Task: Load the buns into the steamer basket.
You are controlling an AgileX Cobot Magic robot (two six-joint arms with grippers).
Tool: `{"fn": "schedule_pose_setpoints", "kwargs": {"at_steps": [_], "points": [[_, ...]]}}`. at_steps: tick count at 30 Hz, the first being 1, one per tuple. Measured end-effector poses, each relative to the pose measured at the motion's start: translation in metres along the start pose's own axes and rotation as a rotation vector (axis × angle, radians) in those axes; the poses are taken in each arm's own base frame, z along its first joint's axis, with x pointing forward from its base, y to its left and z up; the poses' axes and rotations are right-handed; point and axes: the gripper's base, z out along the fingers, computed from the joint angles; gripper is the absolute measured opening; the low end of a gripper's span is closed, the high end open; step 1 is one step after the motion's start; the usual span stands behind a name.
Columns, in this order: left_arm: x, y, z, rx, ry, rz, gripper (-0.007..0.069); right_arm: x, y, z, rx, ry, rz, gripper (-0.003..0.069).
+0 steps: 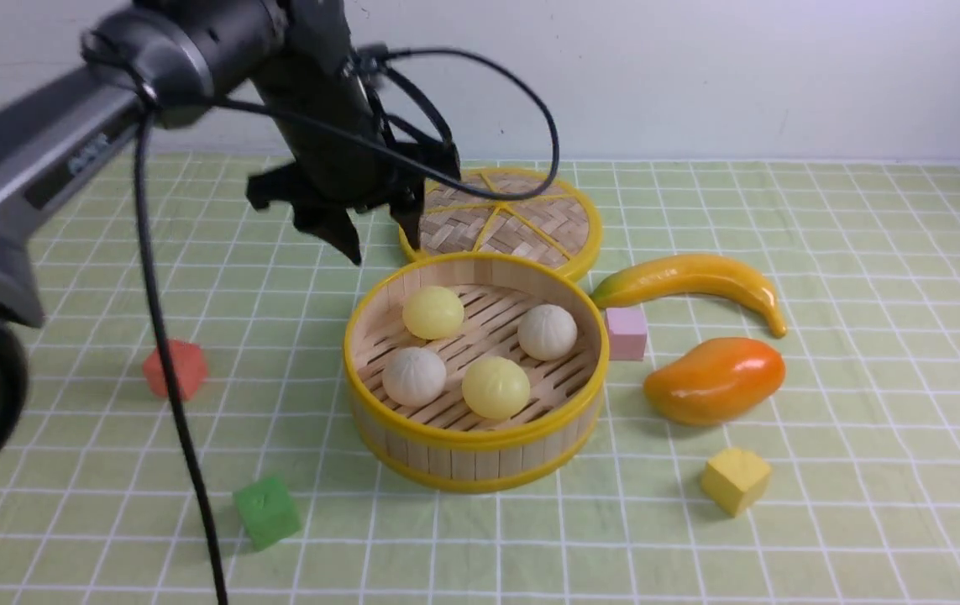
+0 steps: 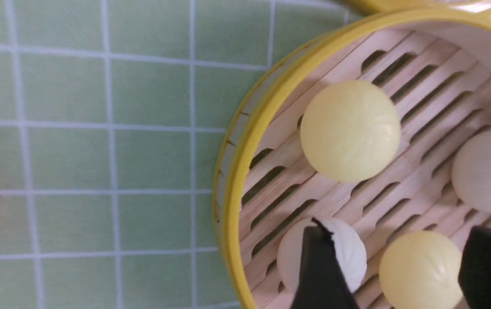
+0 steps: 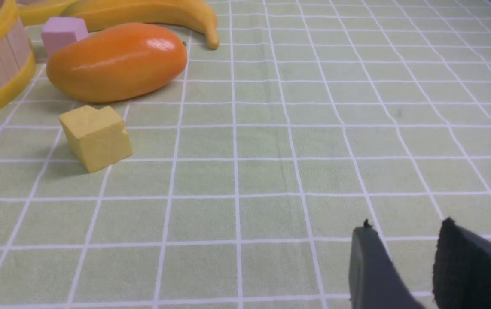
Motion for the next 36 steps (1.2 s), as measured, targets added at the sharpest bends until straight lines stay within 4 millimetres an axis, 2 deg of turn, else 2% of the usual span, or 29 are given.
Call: {"fn": "schedule_pose_setpoints", "kwargs": {"at_steps": [1, 2, 3, 4, 6, 8, 9, 10, 11, 12, 14, 15, 16, 17, 18, 19, 20, 21, 23, 24, 25, 27, 30, 36], "points": [[-0.001, 0.000, -0.037, 0.008, -0.072, 0.025, 0.0423, 0.000, 0.000, 0.000, 0.000, 0.000, 0.000, 0.0228], [0.000, 0.001, -0.042, 0.005, -0.081, 0.029, 0.0422, 0.000, 0.000, 0.000, 0.000, 0.000, 0.000, 0.0228], [0.004, 0.002, -0.083, 0.021, -0.153, 0.040, 0.0411, 0.000, 0.000, 0.000, 0.000, 0.000, 0.000, 0.0228], [0.011, 0.004, -0.114, 0.036, -0.205, 0.045, 0.0398, 0.000, 0.000, 0.000, 0.000, 0.000, 0.000, 0.0230], [0.032, 0.011, -0.178, 0.075, -0.308, 0.051, 0.0362, 0.000, 0.000, 0.000, 0.000, 0.000, 0.000, 0.0232], [0.066, 0.022, -0.240, 0.120, -0.406, 0.054, 0.0310, 0.000, 0.000, 0.000, 0.000, 0.000, 0.000, 0.0232], [0.074, 0.024, -0.253, 0.130, -0.433, 0.054, 0.0304, 0.000, 0.000, 0.000, 0.000, 0.000, 0.000, 0.0232], [0.111, 0.038, -0.294, 0.158, -0.503, 0.056, 0.0258, 0.000, 0.000, 0.000, 0.000, 0.000, 0.000, 0.0232], [0.138, 0.048, -0.315, 0.180, -0.539, 0.056, 0.0227, 0.000, 0.000, 0.000, 0.000, 0.000, 0.000, 0.0232], [0.161, 0.057, -0.324, 0.185, -0.552, 0.055, 0.0204, 0.000, 0.000, 0.000, 0.000, 0.000, 0.000, 0.0232], [0.222, 0.082, -0.343, 0.217, -0.605, 0.029, 0.0151, 0.000, 0.000, 0.000, 0.000, 0.000, 0.000, 0.0235], [0.229, 0.085, -0.349, 0.227, -0.627, 0.025, 0.0146, 0.000, 0.000, 0.000, 0.000, 0.000, 0.000, 0.0235], [0.279, 0.105, -0.352, 0.265, -0.682, -0.009, 0.0112, 0.000, 0.000, 0.000, 0.000, 0.000, 0.000, 0.0237], [0.306, 0.117, -0.346, 0.289, -0.707, -0.034, 0.0095, 0.000, 0.000, 0.000, 0.000, 0.000, 0.000, 0.0237], [0.328, 0.127, -0.329, 0.296, -0.696, -0.064, 0.0082, 0.000, 0.000, 0.000, 0.000, 0.000, 0.000, 0.0237], [0.332, 0.129, -0.326, 0.298, -0.695, -0.070, 0.0080, 0.000, 0.000, 0.000, 0.000, 0.000, 0.000, 0.0237], [0.357, 0.141, -0.301, 0.297, -0.671, -0.118, 0.0067, 0.000, 0.000, 0.000, 0.000, 0.000, 0.000, 0.0238], [0.357, 0.141, -0.296, 0.290, -0.656, -0.119, 0.0067, 0.000, 0.000, 0.000, 0.000, 0.000, 0.000, 0.0238], [0.373, 0.148, -0.256, 0.275, -0.586, -0.150, 0.0064, 0.000, 0.000, 0.000, 0.000, 0.000, 0.000, 0.0238], [0.374, 0.149, -0.254, 0.277, -0.587, -0.151, 0.0064, 0.000, 0.000, 0.000, 0.000, 0.000, 0.000, 0.0238], [0.381, 0.153, -0.243, 0.284, -0.608, -0.154, 0.0064, 0.000, 0.000, 0.000, 0.000, 0.000, 0.000, 0.0238], [0.385, 0.155, -0.241, 0.293, -0.635, -0.153, 0.0064, 0.000, 0.000, 0.000, 0.000, 0.000, 0.000, 0.0238], [0.403, 0.167, -0.237, 0.277, -0.727, -0.147, 0.0067, 0.000, 0.000, 0.000, 0.000, 0.000, 0.001, 0.0239], [0.412, 0.177, -0.220, 0.163, -0.617, -0.157, 0.0069, 0.000, 0.000, 0.000, 0.000, 0.001, 0.001, 0.0239]]}}
